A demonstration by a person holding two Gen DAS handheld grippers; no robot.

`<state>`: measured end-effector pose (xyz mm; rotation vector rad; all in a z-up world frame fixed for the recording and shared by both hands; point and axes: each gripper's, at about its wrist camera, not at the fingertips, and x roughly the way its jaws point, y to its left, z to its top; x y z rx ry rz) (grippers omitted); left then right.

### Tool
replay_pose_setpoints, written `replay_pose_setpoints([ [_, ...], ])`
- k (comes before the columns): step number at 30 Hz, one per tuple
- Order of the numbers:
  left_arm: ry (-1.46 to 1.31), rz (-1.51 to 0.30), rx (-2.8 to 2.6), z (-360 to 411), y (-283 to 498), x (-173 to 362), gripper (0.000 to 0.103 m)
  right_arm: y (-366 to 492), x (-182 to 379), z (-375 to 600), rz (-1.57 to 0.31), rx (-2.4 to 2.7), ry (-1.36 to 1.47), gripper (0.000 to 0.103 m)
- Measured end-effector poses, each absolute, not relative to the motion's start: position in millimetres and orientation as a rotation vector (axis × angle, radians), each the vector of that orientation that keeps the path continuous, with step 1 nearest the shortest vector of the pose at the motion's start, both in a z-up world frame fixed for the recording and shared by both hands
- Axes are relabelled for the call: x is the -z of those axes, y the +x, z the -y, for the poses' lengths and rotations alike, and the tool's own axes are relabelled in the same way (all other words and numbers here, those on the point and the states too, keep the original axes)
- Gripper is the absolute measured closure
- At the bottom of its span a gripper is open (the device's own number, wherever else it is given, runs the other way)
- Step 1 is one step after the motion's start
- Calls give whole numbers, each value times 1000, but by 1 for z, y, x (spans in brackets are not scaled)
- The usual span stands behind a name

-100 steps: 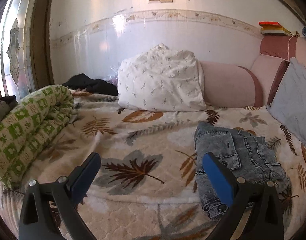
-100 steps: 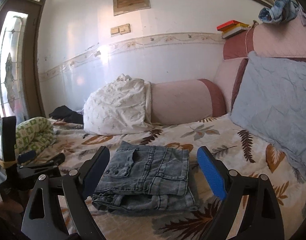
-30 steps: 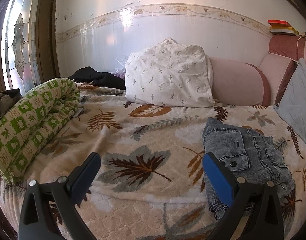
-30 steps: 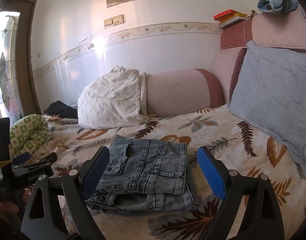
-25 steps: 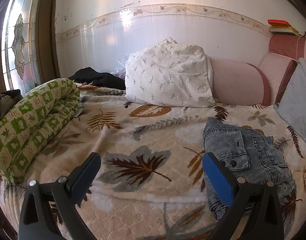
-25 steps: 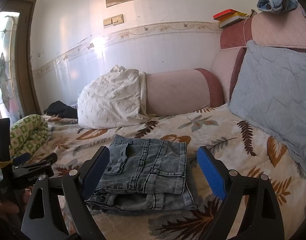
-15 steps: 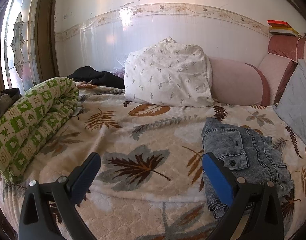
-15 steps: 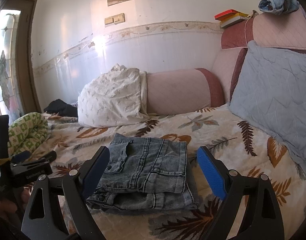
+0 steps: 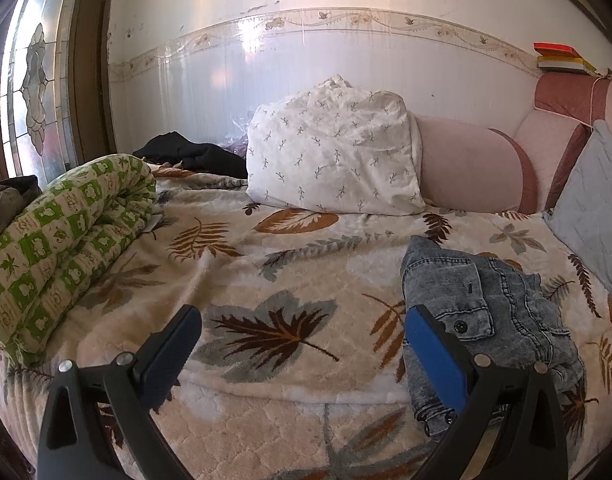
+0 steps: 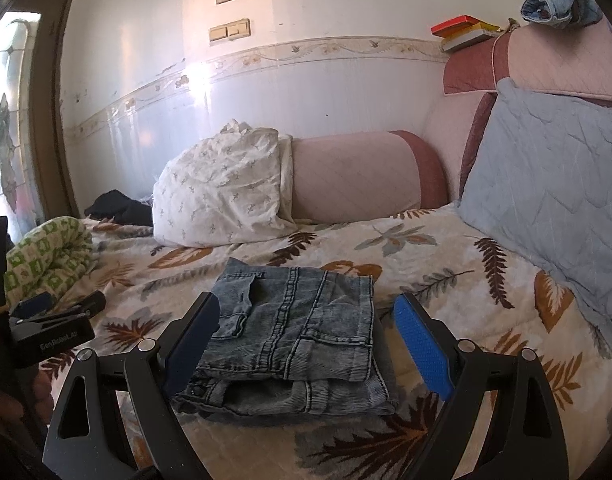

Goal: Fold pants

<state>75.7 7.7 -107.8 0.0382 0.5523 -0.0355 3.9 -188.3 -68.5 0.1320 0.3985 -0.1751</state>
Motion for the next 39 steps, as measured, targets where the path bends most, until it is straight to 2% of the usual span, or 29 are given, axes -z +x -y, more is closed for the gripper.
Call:
replay_pose_setpoints([
  [39,37,-555,49,-7,76,109,0,3,66,186,-393,152,142,13],
])
